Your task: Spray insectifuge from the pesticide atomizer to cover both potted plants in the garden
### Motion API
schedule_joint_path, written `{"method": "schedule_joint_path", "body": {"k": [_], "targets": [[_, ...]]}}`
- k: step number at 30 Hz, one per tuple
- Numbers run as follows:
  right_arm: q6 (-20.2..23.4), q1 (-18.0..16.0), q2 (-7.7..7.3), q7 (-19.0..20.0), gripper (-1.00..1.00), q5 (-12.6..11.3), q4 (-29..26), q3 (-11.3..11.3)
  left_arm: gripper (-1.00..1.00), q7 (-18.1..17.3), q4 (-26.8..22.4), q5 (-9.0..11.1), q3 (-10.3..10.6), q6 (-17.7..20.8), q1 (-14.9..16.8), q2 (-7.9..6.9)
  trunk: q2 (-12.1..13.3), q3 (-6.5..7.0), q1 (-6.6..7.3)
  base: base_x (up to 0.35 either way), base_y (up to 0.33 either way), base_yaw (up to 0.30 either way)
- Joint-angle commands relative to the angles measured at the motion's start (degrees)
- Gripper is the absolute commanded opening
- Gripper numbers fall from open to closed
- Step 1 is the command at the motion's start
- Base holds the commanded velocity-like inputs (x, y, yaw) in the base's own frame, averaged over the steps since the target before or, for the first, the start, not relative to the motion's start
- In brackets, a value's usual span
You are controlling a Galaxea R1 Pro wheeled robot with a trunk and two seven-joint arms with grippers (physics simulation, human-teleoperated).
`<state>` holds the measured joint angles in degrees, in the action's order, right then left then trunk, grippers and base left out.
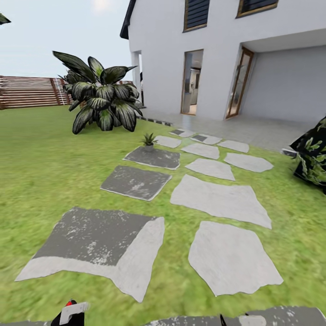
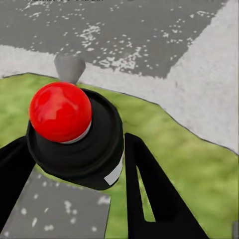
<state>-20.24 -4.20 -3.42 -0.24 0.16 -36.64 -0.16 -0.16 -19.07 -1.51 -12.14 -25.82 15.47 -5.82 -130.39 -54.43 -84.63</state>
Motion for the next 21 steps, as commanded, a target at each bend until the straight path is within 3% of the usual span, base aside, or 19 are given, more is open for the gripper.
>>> {"method": "schedule_joint_path", "body": {"k": [1, 9, 21], "targets": [[-0.15, -0.01, -0.01, -0.02, 1.0, 0.02, -0.01, 0.0, -1.0, -0.02, 0.09, -0.16, -0.17, -0.2, 0.06, 0.02, -0.02, -0.03, -0.01, 0.232, 0.278, 0.24], [-0.15, -0.02, -0.01, -0.02, 1.0, 0.02, -0.01, 0.0, -1.0, -0.02, 0.01, -0.16, -0.17, -0.27, 0.04, 0.02, -0.02, 0.0, -0.01, 0.238, 0.256, 0.2], [-0.16, -0.02, -0.01, 0.06, 1.0, 0.1, -0.01, -0.02, -1.0, 0.06, 0.08, -0.16, -0.17, -0.29, 0.05, 0.02, -0.02, 0.0, -0.01, 0.277, 0.223, 0.014]]}}
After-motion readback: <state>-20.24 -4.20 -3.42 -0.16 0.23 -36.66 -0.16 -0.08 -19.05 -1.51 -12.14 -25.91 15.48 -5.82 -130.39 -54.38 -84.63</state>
